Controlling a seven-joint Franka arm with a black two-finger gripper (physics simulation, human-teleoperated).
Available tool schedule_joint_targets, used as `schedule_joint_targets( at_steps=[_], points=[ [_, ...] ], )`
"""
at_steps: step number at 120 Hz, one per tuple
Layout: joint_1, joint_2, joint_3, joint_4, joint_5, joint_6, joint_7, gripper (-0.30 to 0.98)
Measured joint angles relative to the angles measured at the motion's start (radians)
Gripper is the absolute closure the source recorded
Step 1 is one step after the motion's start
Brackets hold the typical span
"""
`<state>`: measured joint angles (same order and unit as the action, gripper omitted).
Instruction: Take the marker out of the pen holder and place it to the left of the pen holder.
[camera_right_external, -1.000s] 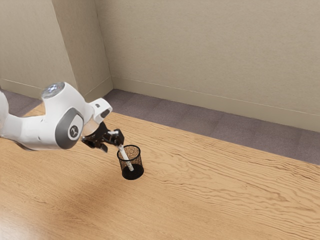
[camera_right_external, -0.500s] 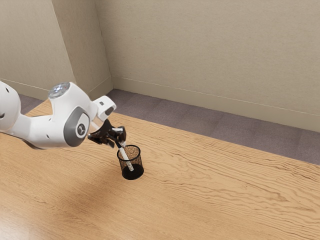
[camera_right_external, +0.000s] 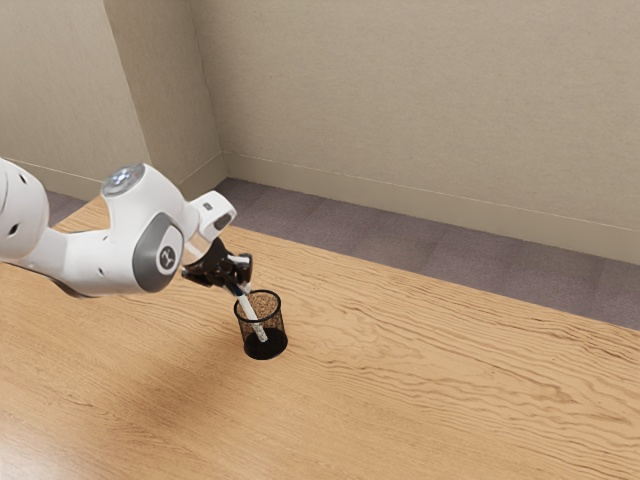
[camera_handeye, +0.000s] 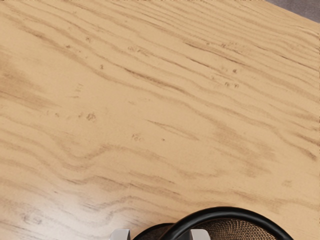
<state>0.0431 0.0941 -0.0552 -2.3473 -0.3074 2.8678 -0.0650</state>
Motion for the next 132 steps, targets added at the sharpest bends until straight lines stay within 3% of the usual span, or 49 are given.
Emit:
schedule_joint_targets(
  at_steps=[62, 94, 113, 132],
  points=[
    [-0.006, -0.006, -0.002, 0.014, -0.006, 0.0, 0.011, 0.69],
    [0.011, -0.173, -0.005, 0.018, -0.011, -0.038, 0.011, 0.71],
    [0.161, -0.144, -0.002, 0.15, -0.082, -0.129, 0.012, 0.71],
    [0.344, 0.033, -0.028, 0.272, -0.273, -0.219, 0.052, 0.7]
  ],
)
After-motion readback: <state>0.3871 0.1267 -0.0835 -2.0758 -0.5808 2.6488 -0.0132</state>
